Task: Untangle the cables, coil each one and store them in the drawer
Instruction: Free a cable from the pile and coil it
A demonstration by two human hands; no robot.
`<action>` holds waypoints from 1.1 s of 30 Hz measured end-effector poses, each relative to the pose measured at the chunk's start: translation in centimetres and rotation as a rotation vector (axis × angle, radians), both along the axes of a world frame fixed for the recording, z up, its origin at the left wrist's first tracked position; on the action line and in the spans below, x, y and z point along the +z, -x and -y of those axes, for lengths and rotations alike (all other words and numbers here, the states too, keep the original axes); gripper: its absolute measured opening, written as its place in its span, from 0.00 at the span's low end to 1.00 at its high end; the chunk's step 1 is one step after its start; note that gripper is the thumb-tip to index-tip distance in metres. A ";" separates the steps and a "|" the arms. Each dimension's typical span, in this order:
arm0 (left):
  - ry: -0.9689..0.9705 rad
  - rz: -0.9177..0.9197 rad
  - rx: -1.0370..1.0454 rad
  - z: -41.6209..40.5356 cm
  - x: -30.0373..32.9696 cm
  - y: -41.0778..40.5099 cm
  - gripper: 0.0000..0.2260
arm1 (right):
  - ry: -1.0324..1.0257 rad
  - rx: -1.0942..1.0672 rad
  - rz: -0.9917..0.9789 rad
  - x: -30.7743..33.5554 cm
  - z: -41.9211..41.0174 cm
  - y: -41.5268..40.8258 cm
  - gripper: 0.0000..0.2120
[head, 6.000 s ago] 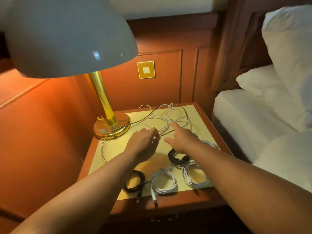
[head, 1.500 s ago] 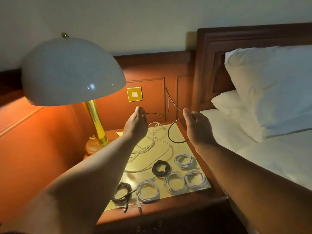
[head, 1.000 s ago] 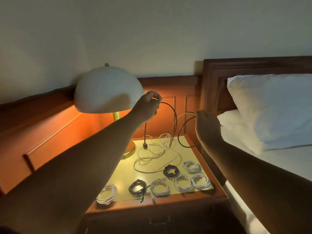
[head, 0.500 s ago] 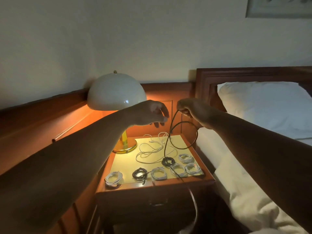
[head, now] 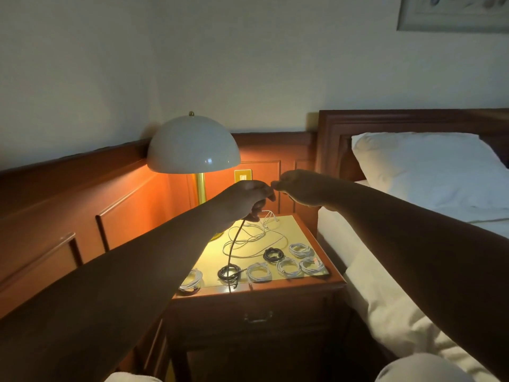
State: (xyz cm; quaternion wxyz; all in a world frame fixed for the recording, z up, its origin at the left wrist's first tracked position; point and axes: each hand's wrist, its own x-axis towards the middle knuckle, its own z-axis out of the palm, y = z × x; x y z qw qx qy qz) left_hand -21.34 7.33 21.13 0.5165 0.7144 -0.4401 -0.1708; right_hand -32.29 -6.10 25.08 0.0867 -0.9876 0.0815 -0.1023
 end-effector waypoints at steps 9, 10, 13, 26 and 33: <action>0.283 -0.238 0.023 -0.1 -3.5 -0.2 0.08 | -1.493 0.355 -0.366 -2.2 0.9 -0.3 0.20; 0.320 -0.319 0.035 0.1 -4.0 0.1 0.09 | -1.621 0.417 -0.283 -2.7 0.3 -0.4 0.20; 0.368 -0.468 0.077 0.8 -6.1 1.2 0.12 | -1.822 0.439 -0.011 -3.8 -1.8 -1.4 0.18; -0.217 -0.140 0.153 -2.1 -16.2 -0.6 0.10 | 0.209 0.209 0.203 -14.5 1.1 -4.8 0.09; -0.146 0.105 0.308 -3.0 -20.1 -3.7 0.05 | -1.004 0.033 -0.441 -22.7 -0.2 -5.8 0.21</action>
